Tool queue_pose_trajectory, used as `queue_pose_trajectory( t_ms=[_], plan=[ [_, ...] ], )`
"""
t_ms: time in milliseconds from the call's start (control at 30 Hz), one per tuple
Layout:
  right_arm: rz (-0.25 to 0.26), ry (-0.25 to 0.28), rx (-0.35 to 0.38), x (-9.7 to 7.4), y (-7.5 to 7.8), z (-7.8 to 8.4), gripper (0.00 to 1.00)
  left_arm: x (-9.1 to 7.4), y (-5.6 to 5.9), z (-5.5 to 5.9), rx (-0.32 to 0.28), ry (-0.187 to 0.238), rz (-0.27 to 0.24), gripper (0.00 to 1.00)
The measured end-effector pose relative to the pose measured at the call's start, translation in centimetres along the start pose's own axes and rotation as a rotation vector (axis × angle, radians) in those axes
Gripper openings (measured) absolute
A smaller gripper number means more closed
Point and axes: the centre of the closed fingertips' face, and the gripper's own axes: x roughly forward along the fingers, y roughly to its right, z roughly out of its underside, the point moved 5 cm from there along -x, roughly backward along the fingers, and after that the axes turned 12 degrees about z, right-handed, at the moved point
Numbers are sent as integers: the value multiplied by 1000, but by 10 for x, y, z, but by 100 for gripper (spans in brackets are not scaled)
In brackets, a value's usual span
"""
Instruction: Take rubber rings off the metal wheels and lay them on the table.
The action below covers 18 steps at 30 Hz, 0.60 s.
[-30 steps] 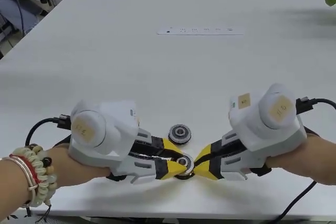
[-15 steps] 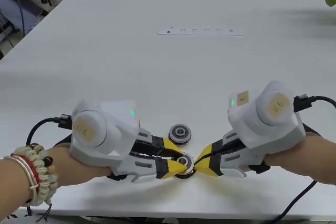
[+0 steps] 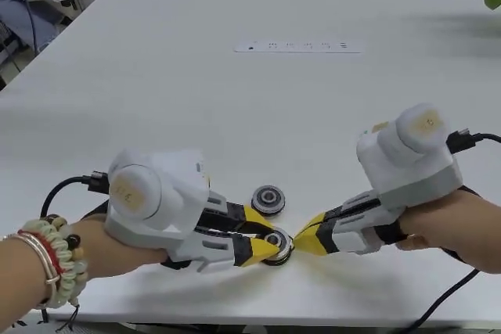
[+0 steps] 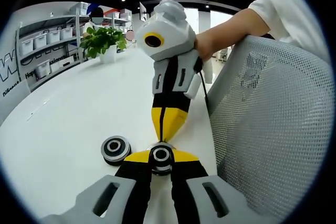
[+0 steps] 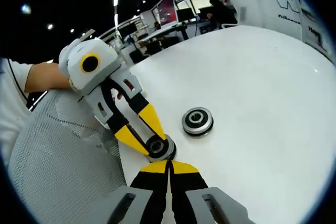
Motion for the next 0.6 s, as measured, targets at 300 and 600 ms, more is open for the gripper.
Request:
queue_pose_trajectory(
  t_ms=[300,600],
  plan=[
    [-12,12,93,-2,1,-2,0,0,0,0,0,1,-2,8],
    [-26,17,94,-3,-4,-4,0,0,1,-1,7,-4,2,8]
  ],
)
